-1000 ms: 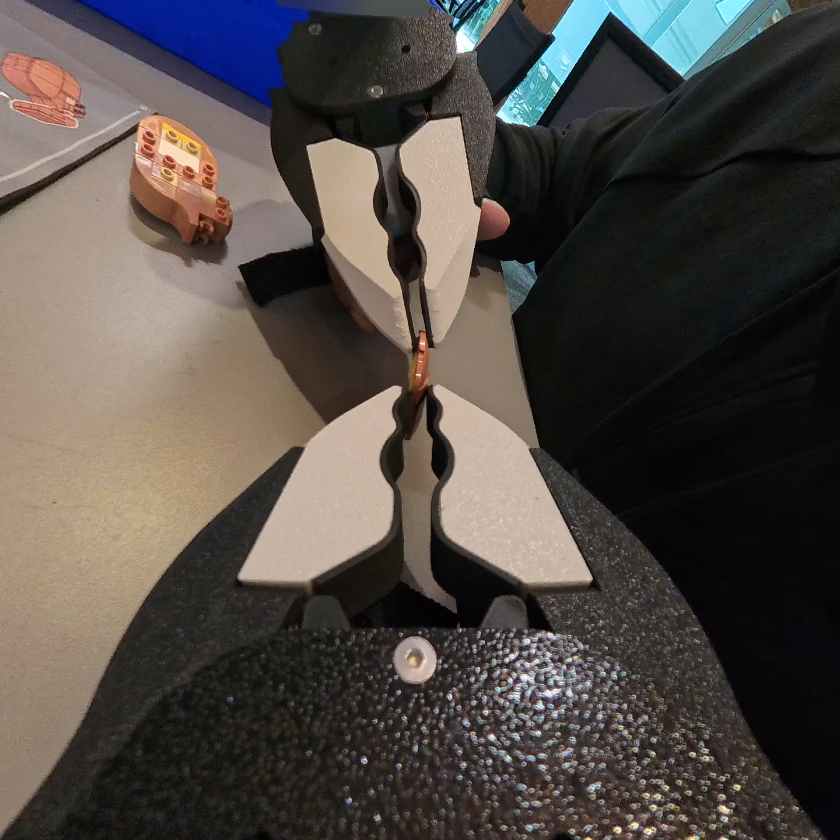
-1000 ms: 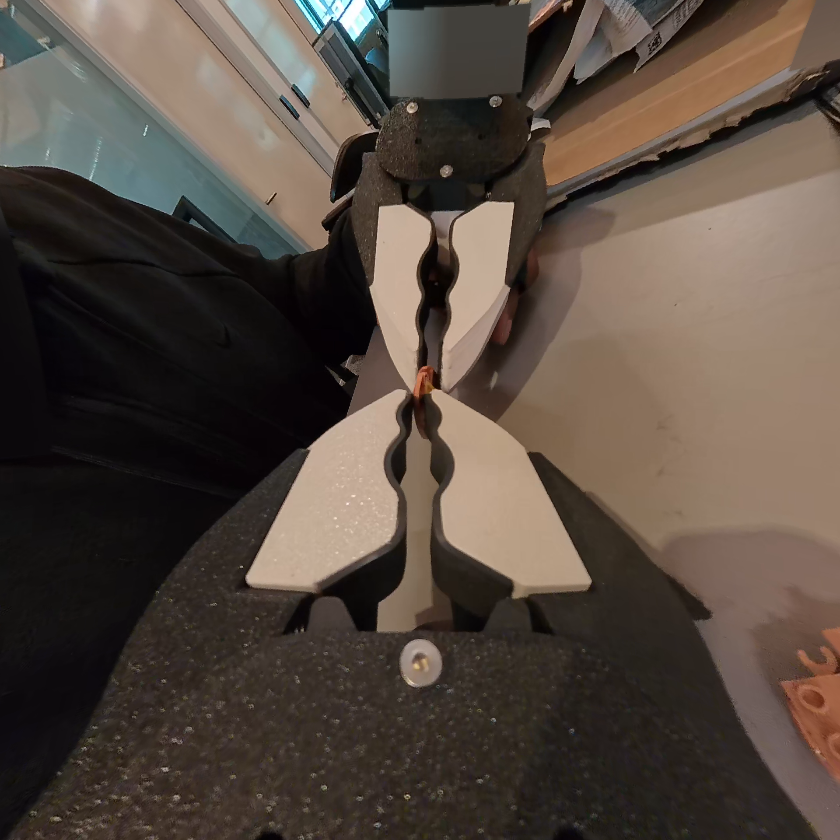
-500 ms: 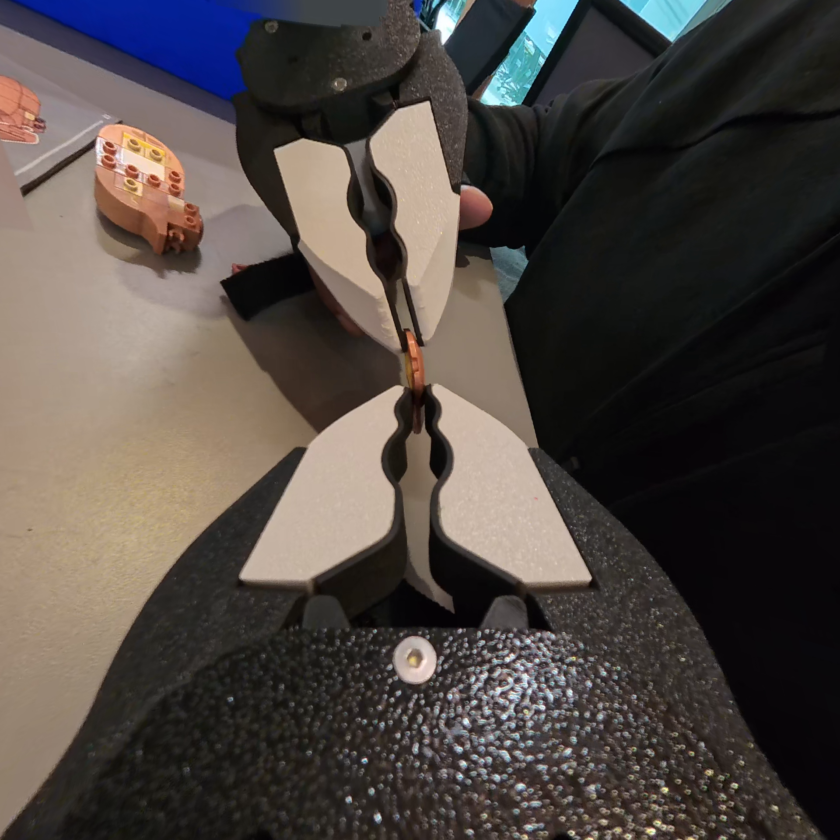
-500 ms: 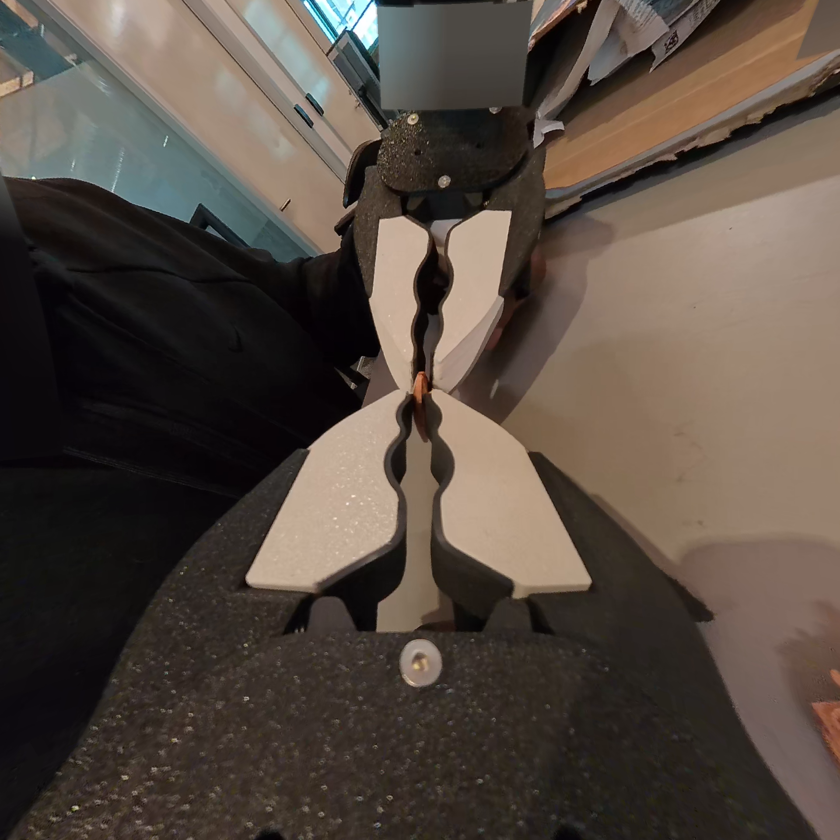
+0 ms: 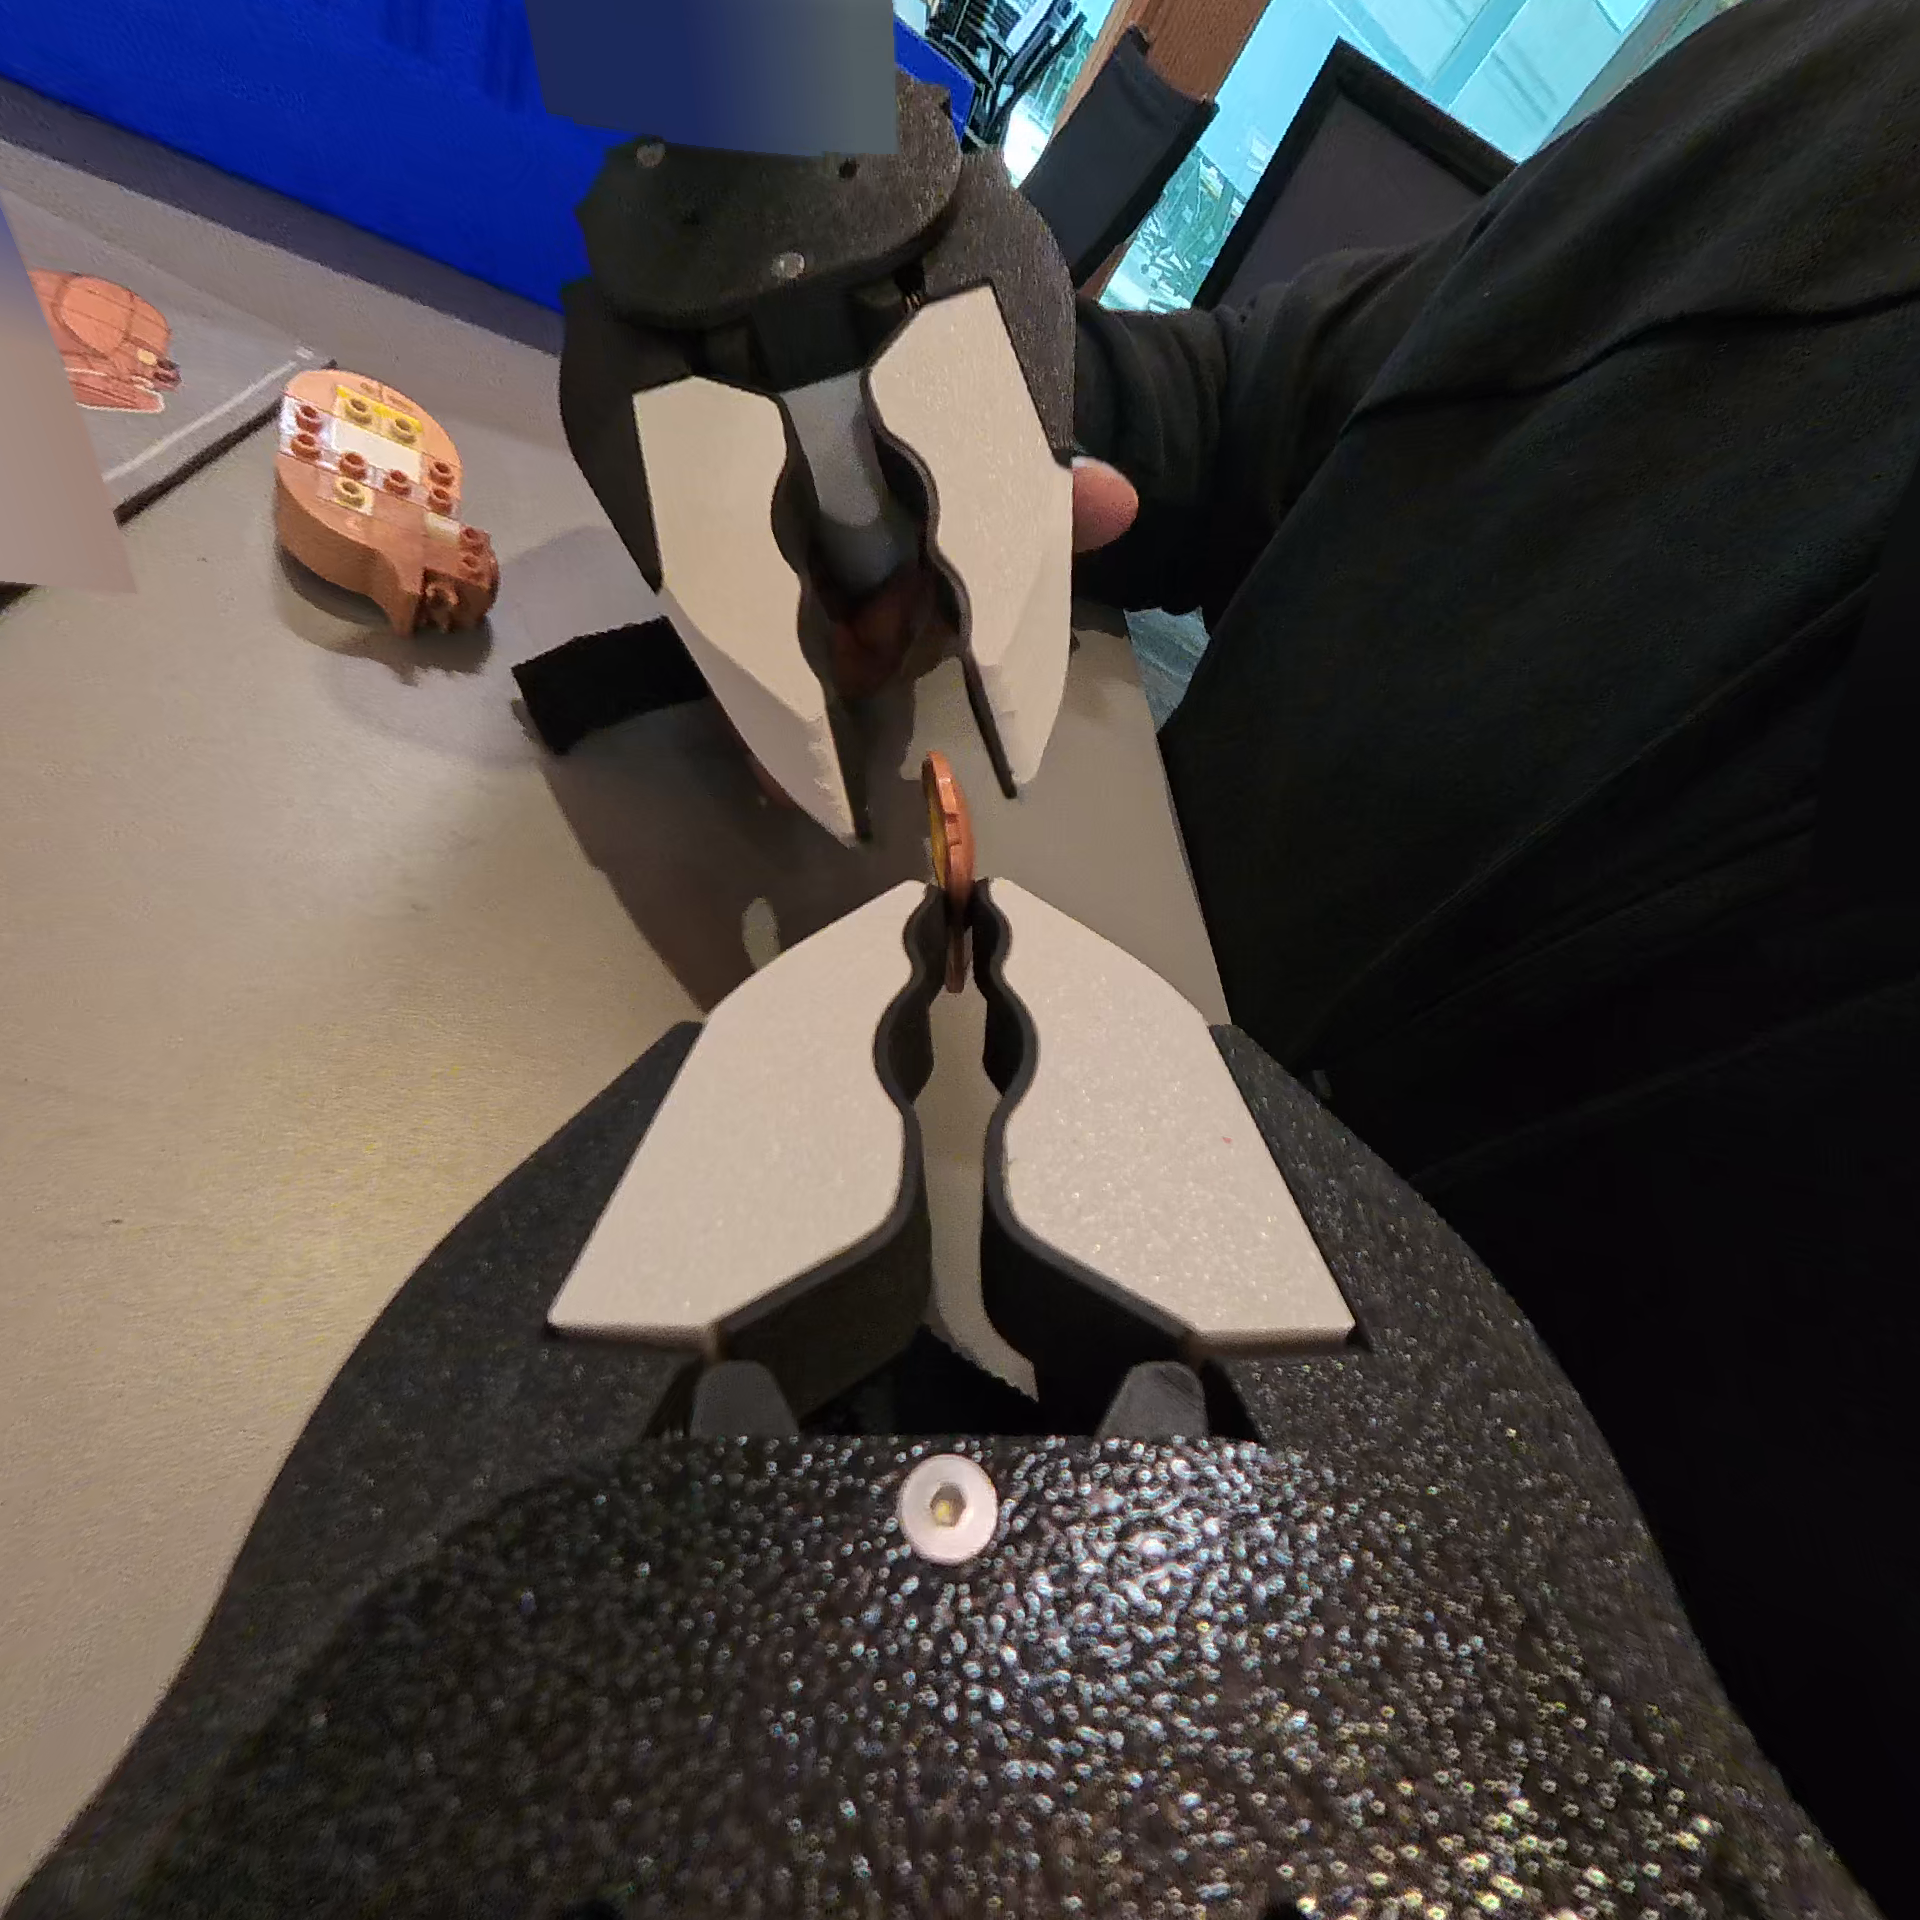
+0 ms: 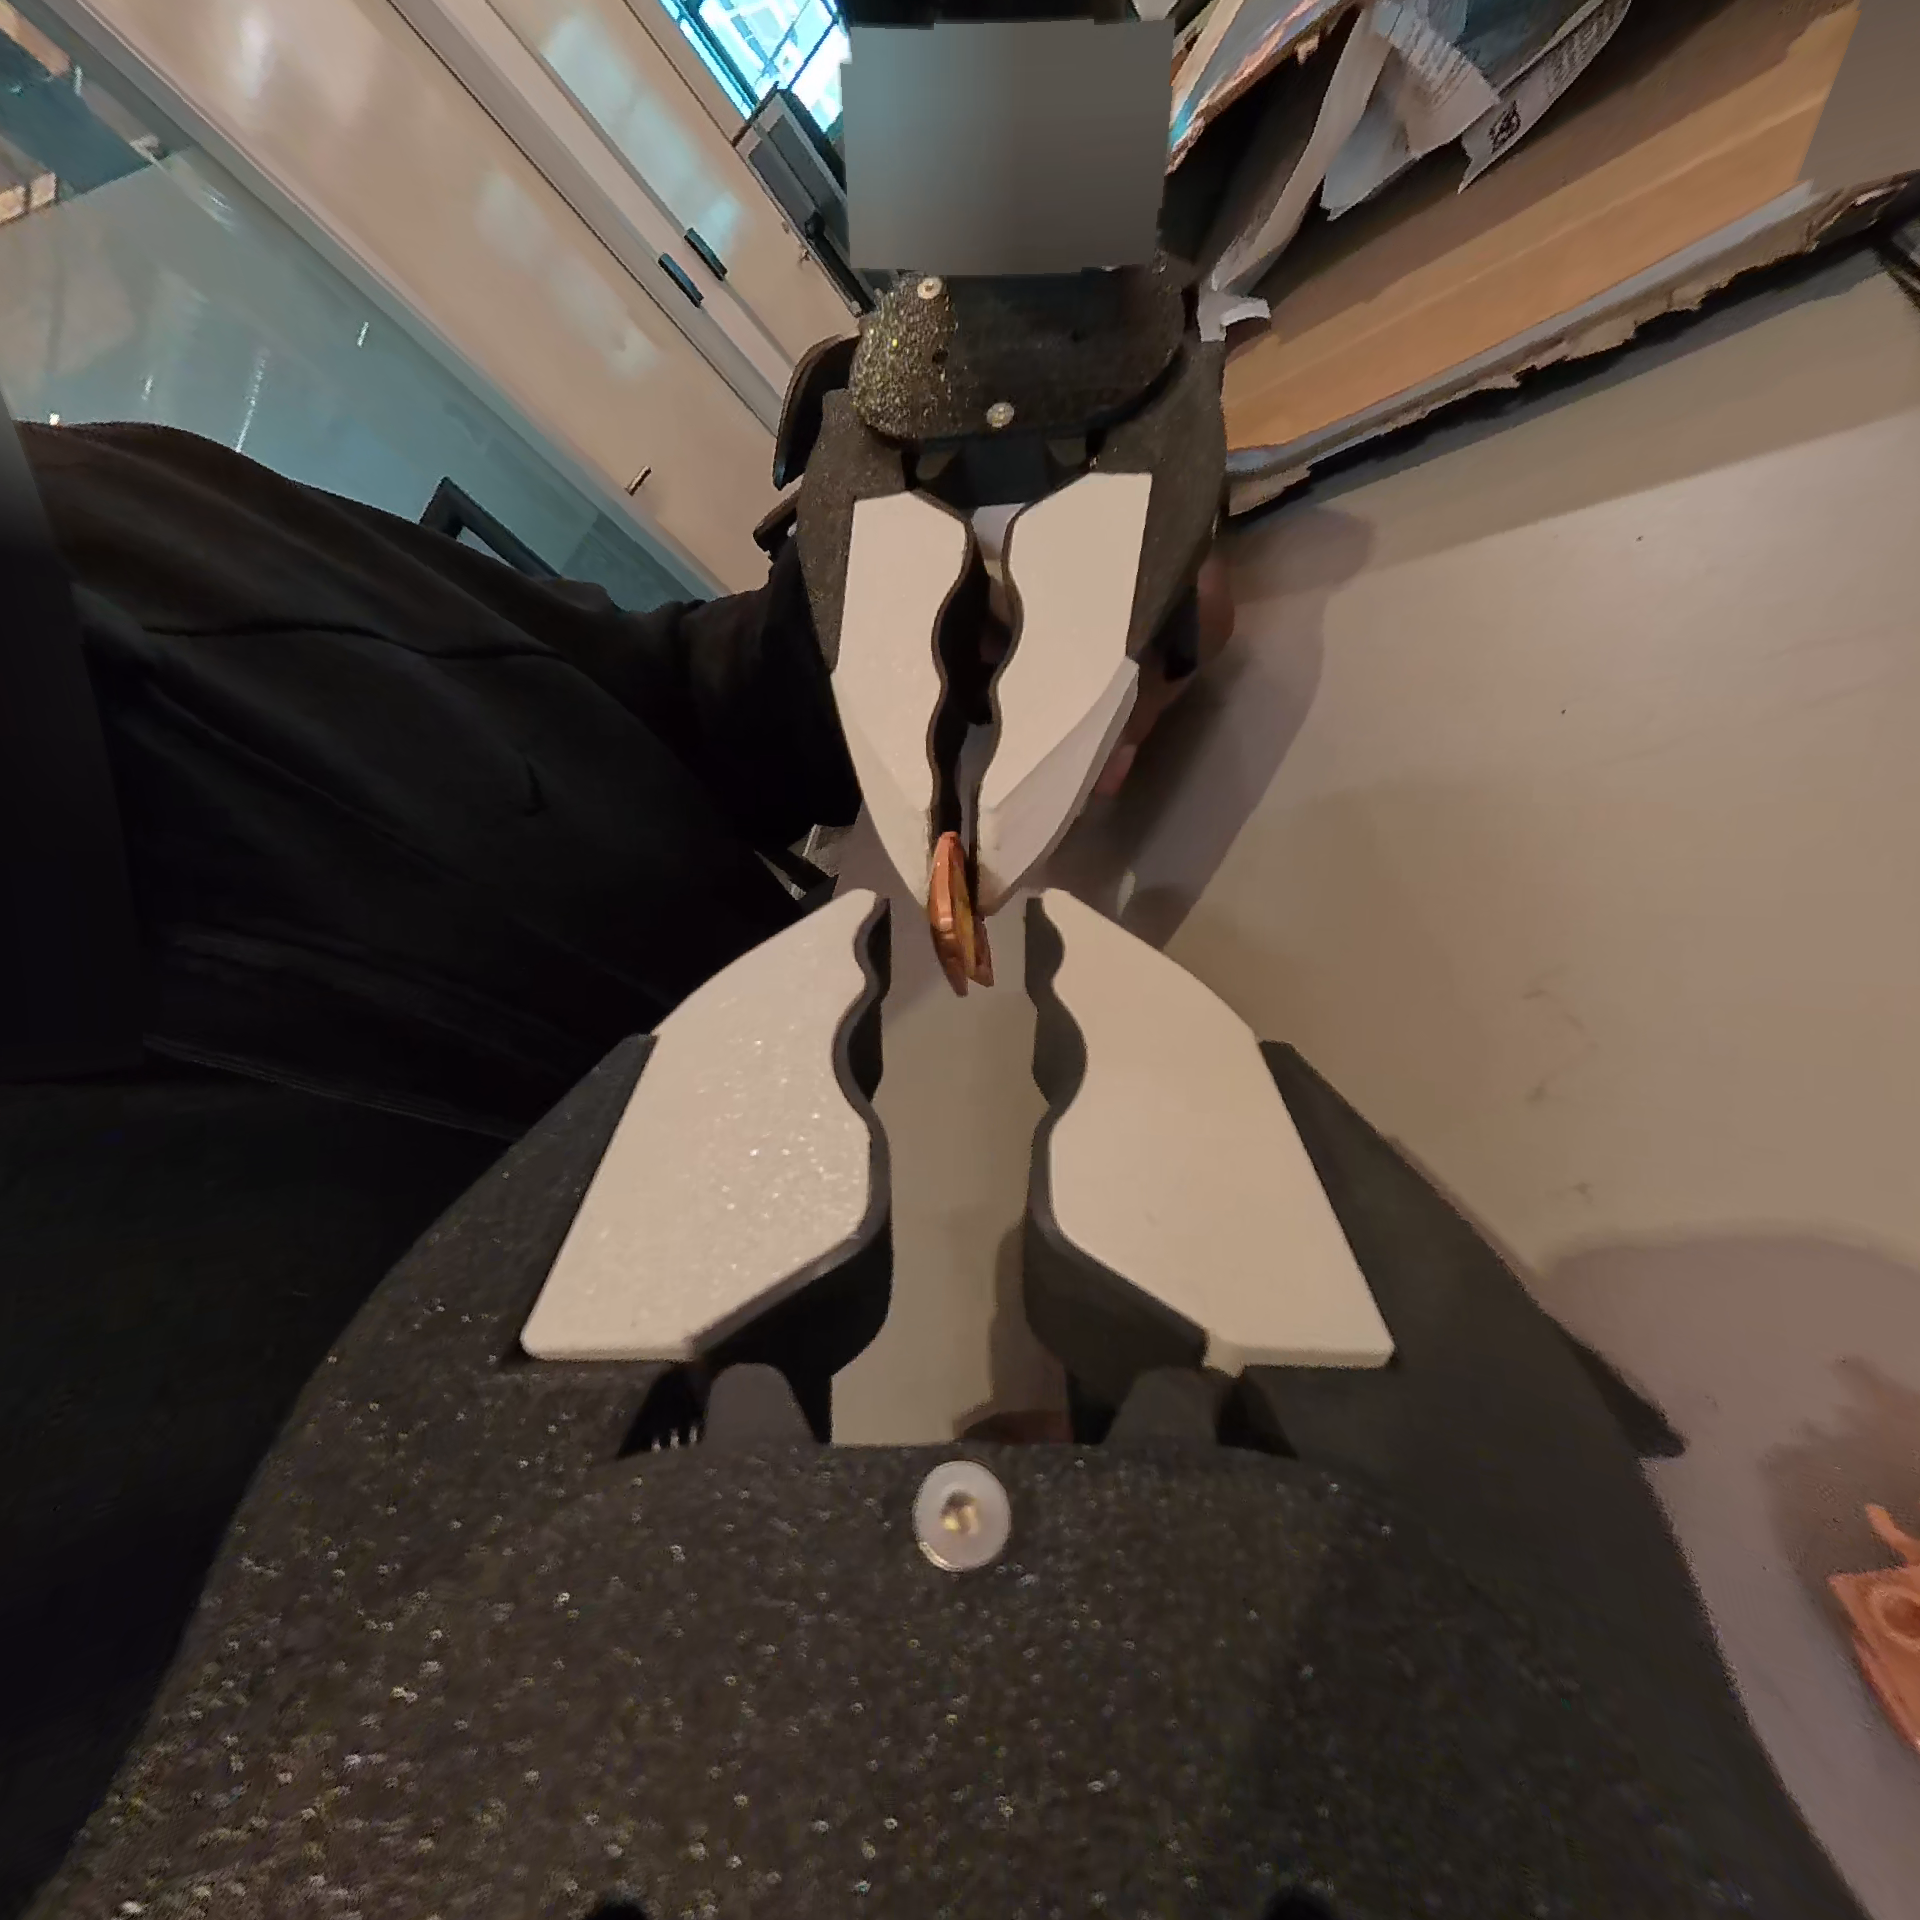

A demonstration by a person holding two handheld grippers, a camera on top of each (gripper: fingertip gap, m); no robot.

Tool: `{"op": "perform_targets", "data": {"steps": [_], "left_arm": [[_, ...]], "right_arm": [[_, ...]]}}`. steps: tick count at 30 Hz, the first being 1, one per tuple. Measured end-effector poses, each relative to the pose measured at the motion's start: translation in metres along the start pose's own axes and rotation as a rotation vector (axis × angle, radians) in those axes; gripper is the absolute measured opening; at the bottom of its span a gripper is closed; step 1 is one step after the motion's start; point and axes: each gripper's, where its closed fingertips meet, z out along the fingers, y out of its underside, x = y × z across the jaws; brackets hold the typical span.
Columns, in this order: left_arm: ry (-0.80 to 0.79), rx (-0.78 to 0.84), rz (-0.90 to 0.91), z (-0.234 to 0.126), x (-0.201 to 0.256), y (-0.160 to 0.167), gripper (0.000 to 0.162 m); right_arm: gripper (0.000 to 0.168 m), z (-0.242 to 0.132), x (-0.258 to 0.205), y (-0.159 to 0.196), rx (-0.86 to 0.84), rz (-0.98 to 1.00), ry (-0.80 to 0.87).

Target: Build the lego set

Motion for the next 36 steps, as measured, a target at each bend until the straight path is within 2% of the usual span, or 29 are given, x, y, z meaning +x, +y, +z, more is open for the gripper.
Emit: {"op": "perform_targets", "data": {"steps": [7, 15, 23, 36], "left_arm": [[-0.055, 0.035, 0.024, -0.003, -0.005, -0.005, 0.004], [-0.081, 0.024, 0.038, -0.001, -0.008, -0.005, 0.004], [-0.077, 0.001, 0.055, 0.002, -0.006, -0.002, 0.004], [0.033, -0.043, 0.067, 0.009, 0.011, 0.004, 0.004]], "right_arm": [[0.026, 0.003, 0.004, 0.003, 0.009, -0.042, 0.082], [0.008, 0.005, 0.007, 0.002, 0.022, -0.061, 0.123], [0.007, 0.006, 0.004, 0.005, 0.004, -0.064, 0.103], [0.006, 0.008, -0.011, 0.016, -0.073, -0.111, -0.009]]}}
